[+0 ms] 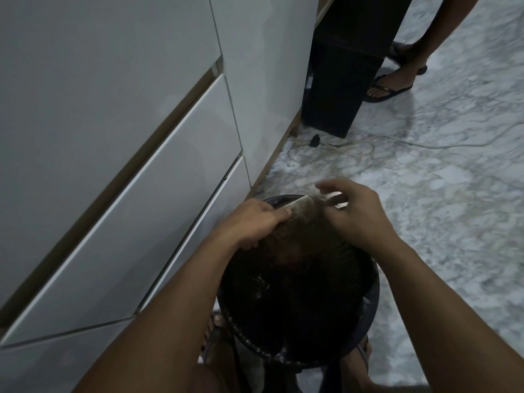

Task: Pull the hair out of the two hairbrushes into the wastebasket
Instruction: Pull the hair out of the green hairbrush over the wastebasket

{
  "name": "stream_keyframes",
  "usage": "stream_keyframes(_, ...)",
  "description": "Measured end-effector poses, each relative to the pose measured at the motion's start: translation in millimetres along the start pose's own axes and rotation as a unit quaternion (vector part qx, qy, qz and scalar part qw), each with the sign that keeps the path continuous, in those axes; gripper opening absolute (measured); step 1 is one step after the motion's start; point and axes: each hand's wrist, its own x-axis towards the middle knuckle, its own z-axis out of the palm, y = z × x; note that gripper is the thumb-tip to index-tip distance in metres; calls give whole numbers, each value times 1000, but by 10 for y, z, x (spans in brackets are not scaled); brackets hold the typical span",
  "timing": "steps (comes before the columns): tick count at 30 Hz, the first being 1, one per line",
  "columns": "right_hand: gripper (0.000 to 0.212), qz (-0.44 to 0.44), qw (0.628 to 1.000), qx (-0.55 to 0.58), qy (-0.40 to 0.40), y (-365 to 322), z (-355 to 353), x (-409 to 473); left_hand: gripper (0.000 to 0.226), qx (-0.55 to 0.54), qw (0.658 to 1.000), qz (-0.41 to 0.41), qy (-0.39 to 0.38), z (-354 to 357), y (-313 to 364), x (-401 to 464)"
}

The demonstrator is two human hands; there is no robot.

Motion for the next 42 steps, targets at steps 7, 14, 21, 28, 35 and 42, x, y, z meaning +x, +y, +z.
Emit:
stream_keyframes(7,31,-101,993,-46,-42,-15,112,-22,54,5,1000,0,1,10,1,5)
stream_keyframes(14,18,17,993,-40,110,14,2,6,57,-20,999,5,24,-24,-9,9)
stream_keyframes(21,45,26,999,11,33,33,17,26,56,-15,999,19,44,-34,-24,-2)
stream_keyframes(28,22,-69,997,37,23,-59,133,-13,42,-12,999,33,18,9,19,-11)
stream_keyframes(35,12,4,993,47,109,-37,33,-1,30,-23,998,46,20,-19,-1,-2)
stream_keyframes(42,11,72,980,31,183,71,-138,72,36,-39,998,21,46,-96,-37,-12)
